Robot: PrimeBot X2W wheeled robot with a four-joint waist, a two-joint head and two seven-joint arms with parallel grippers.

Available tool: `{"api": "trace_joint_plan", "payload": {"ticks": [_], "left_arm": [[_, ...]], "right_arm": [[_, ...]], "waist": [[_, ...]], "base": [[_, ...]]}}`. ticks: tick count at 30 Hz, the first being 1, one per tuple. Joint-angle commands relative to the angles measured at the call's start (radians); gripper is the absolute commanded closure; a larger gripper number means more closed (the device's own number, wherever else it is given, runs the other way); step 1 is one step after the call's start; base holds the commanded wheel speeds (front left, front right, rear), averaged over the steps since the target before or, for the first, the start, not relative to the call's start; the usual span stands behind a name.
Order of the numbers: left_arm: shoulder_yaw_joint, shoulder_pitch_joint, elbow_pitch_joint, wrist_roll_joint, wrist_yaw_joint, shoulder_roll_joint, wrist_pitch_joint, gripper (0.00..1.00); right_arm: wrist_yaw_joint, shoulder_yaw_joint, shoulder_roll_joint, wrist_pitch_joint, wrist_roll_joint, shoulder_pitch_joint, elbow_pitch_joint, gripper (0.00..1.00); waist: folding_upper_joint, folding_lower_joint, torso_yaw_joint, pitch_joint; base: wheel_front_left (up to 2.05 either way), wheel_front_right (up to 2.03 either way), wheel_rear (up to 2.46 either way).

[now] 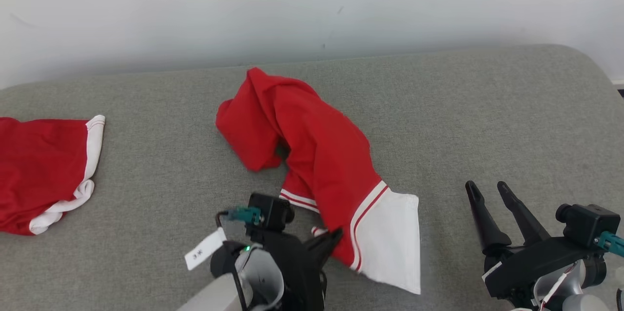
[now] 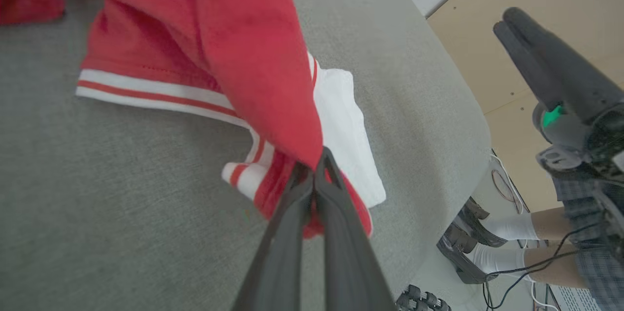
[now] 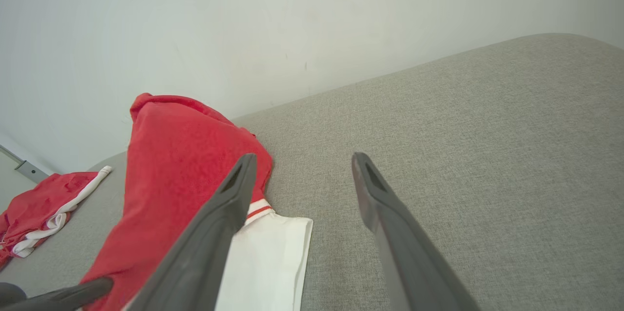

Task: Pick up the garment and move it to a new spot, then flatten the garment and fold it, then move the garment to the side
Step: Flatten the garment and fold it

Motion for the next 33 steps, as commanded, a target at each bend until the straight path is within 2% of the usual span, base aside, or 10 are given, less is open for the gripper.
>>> {"api": "trace_joint_plan", "payload": {"ticks": [1,12,21,29,33], "left_arm": [[0.015,-0.028,-0.022,-0.008,-0.01,0.0,-0.011,1.0],[0.108,-0.211,-0.196,-0.031,-0.049,-0.05,-0.033,1.0],[0.152,-0.382,-0.273,0.019,-0.04,-0.076,-0.029,1.0],[0.183,-0.463,-0.321,-0.048,-0.047,-0.121,-0.075,1.0],[0.196,-0.451,-0.291,-0.077,-0.025,-0.125,-0.099,1.0]], "right_arm": [[0.0,-0.001,-0.004,0.001,0.002,-0.001,0.002,0.0],[0.0,0.008,-0.004,-0.001,0.009,0.007,0.015,0.0],[0.0,0.015,-0.004,0.003,0.006,0.019,0.018,0.0],[0.0,0.022,-0.004,0.005,0.003,0.026,0.013,0.0],[0.0,0.032,-0.004,0.006,0.007,0.021,0.013,0.0]], "waist": [[-0.0001,0.0,0.004,-0.004],[-0.0001,0.0,0.018,-0.026],[-0.0001,0.0,0.012,-0.045],[-0.0001,0.0,0.011,-0.053],[-0.0001,0.0,0.002,-0.052]], "base": [[0.0,0.0,0.0],[0.0,0.0,0.0],[0.0,0.0,0.0],[0.0,0.0,0.0],[0.0,0.0,0.0]]}}
